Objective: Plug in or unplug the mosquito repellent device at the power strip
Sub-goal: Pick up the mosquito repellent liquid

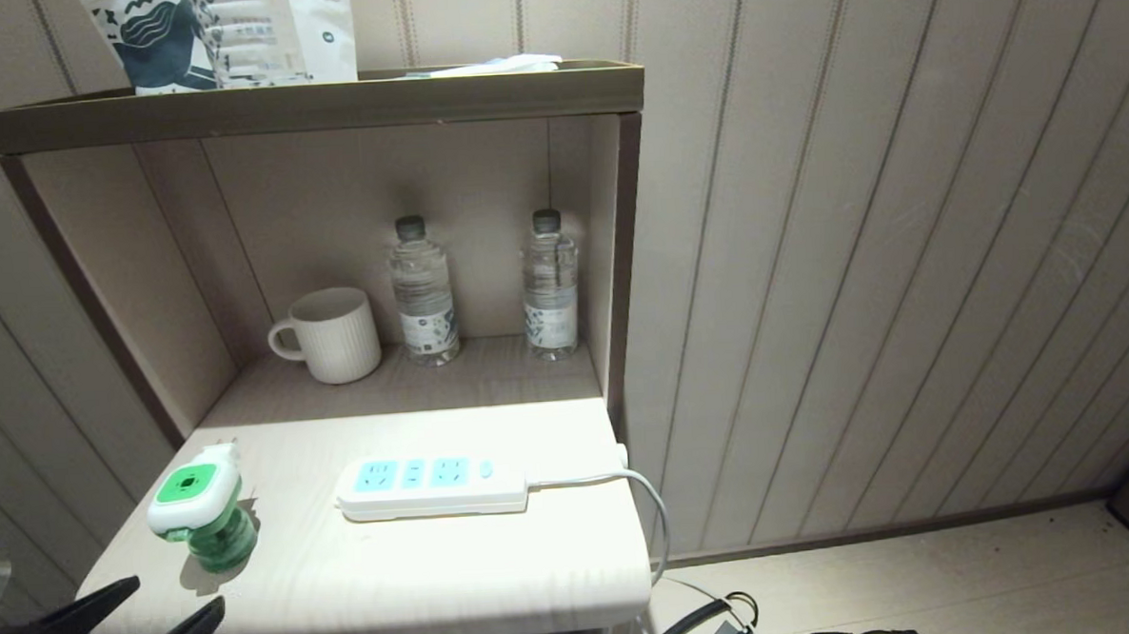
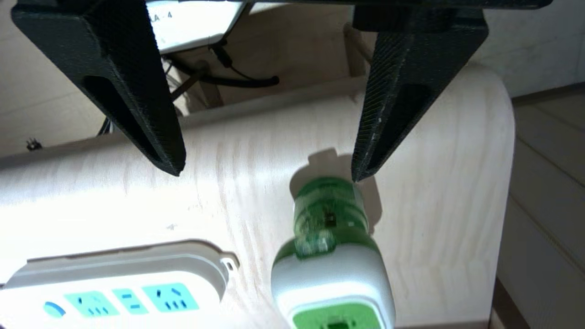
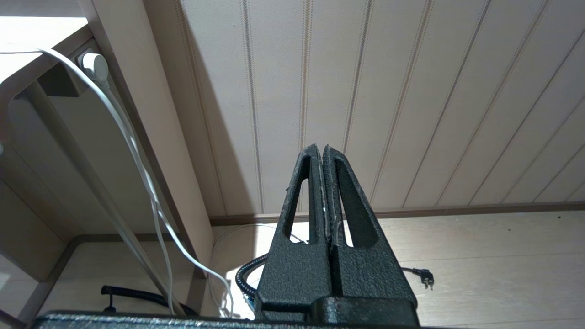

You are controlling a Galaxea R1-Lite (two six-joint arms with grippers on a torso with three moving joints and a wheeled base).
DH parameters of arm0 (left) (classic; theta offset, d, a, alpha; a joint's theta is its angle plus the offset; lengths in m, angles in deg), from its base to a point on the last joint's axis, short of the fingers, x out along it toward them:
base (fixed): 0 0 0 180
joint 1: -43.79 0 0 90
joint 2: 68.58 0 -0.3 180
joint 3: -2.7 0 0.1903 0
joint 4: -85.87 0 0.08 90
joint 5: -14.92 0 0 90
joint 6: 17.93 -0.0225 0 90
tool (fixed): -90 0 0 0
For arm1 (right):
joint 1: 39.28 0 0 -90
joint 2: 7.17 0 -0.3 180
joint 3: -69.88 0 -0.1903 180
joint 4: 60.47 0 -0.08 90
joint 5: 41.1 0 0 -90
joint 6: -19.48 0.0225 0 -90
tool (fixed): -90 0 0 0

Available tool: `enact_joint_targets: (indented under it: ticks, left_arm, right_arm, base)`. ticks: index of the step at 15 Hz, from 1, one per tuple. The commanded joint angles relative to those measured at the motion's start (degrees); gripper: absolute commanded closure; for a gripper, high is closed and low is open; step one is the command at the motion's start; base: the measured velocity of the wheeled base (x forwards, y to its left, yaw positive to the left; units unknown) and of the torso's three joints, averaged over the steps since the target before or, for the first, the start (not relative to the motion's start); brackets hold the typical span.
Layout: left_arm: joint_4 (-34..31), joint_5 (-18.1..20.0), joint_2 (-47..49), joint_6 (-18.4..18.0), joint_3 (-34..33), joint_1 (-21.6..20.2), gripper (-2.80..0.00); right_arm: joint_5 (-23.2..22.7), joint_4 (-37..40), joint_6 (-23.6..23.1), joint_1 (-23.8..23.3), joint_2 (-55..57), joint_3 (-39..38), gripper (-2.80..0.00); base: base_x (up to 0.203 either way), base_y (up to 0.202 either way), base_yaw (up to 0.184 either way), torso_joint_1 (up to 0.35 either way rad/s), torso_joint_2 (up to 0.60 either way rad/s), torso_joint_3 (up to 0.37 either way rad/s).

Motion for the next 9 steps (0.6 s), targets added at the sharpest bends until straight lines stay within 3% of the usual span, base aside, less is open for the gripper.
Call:
enact_joint_targets:
  ticks: [1,9]
  left_arm:
    - [3.2,-0.3,5.1,0.3,0.2,0.0,-2.8]
    - [21.5,-7.5,21.7,4.5,1.2,-0.3,-2.8]
  right_arm:
    - [0.0,0.0,0.0,0.0,0.1,0.0,0.0]
    - [0.0,0.0,0.0,0.0,0.0,0.0,0.0]
  base:
    - [0.0,0.0,0.0,0.0,0.0,0.0]
    - [0.0,0.0,0.0,0.0,0.0,0.0]
